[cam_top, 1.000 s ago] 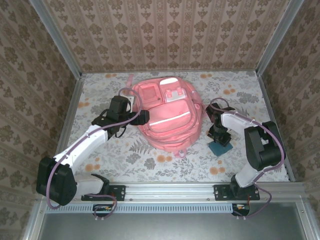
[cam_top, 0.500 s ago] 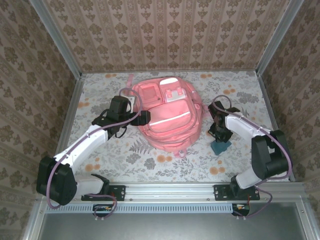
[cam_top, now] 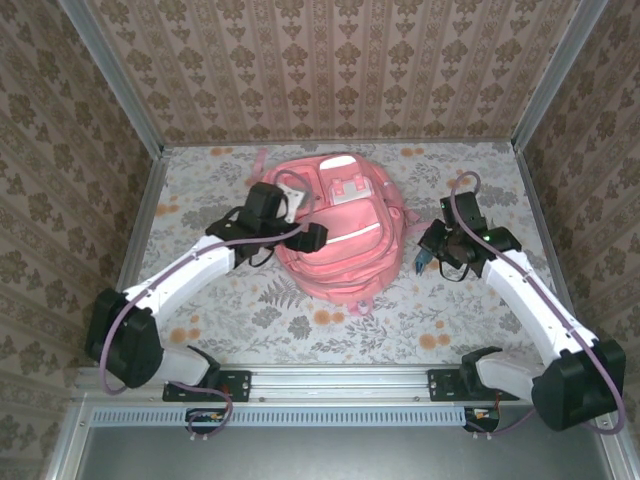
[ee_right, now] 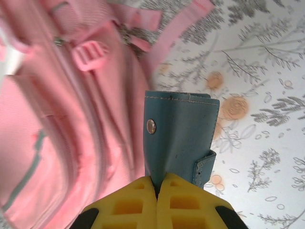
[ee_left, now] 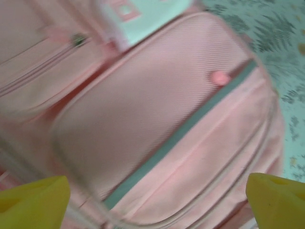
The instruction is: Pack the student bag
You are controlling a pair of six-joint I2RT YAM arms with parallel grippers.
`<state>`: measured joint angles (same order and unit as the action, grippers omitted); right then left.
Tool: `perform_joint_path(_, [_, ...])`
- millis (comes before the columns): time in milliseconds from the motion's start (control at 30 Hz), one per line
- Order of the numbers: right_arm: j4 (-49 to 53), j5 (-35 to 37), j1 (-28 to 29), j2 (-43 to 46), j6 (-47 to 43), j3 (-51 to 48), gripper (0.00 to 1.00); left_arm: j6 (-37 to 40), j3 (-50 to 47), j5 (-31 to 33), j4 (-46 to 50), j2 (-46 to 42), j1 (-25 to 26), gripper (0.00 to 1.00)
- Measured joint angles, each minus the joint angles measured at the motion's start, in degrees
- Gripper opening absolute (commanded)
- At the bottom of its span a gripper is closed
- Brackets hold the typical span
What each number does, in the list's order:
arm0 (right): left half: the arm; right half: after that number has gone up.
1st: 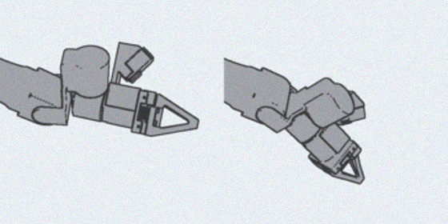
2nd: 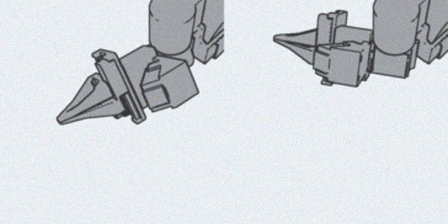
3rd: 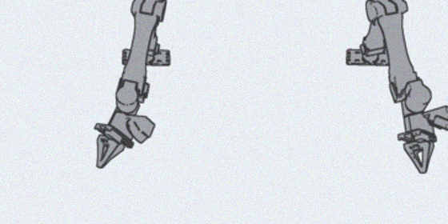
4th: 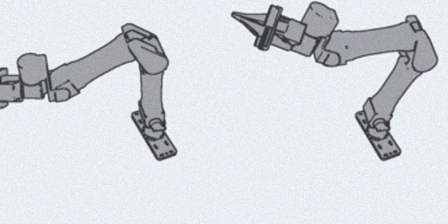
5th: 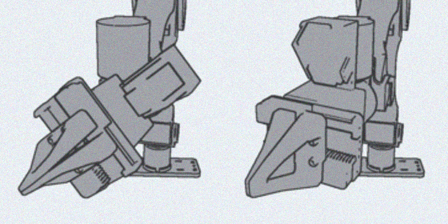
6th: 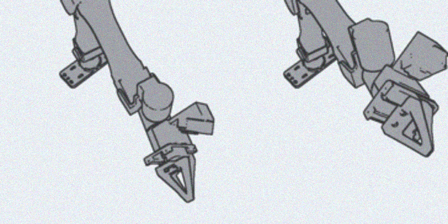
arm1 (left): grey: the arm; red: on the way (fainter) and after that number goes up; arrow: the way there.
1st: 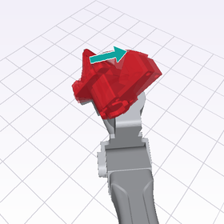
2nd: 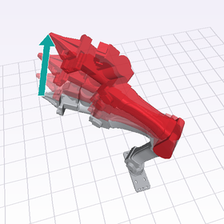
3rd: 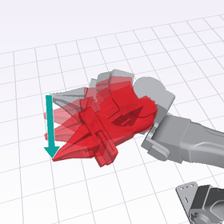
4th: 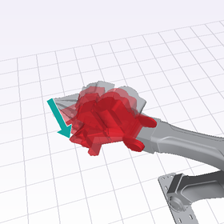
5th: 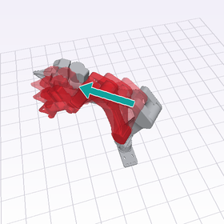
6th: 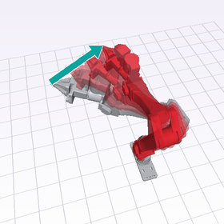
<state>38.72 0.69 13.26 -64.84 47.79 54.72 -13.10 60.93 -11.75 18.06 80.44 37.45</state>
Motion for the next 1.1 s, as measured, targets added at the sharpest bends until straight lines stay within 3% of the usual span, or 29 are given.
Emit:
perform_joint_path(133, [-0.94, -1.11, -1.07, 1.81, -0.98, 0.46, 0.0, 6.34, 5.99, 1.07, 1.9, 5.27, 5.9, 0.84])
perform_joint_path(333, [-1.27, -2.56, -3.19, 3.1, -1.16, 0.37, 0.0, 13.07, 14.23, 1.18, 6.43, 14.58, 10.23, 0.79])
perform_joint_path(533, [-1.97, -3.85, -4.13, 3.67, -1.14, -0.79, 0.0, 16.33, 19.98, 0.09, 10.51, 23.47, 10.91, 0.67])
perform_joint_path(700, [-2.64, -4.63, -4.55, 3.67, -1.11, -1.81, 0.0, 18.29, 22.77, -0.74, 13.75, 26.95, 10.91, 0.71])
perform_joint_path(900, [-3.04, -5.68, -4.87, 3.65, -1.11, -1.99, 0.0, 20.72, 26.43, 1.81, 17.11, 28.72, 10.95, 0.69])
perform_joint_path(1100, [-3.96, -5.92, -5.2, 3.65, -0.96, -2.21, 0.0, 22.23, 28.02, 4.31, 18.84, 30.25, 11.52, 0.56])
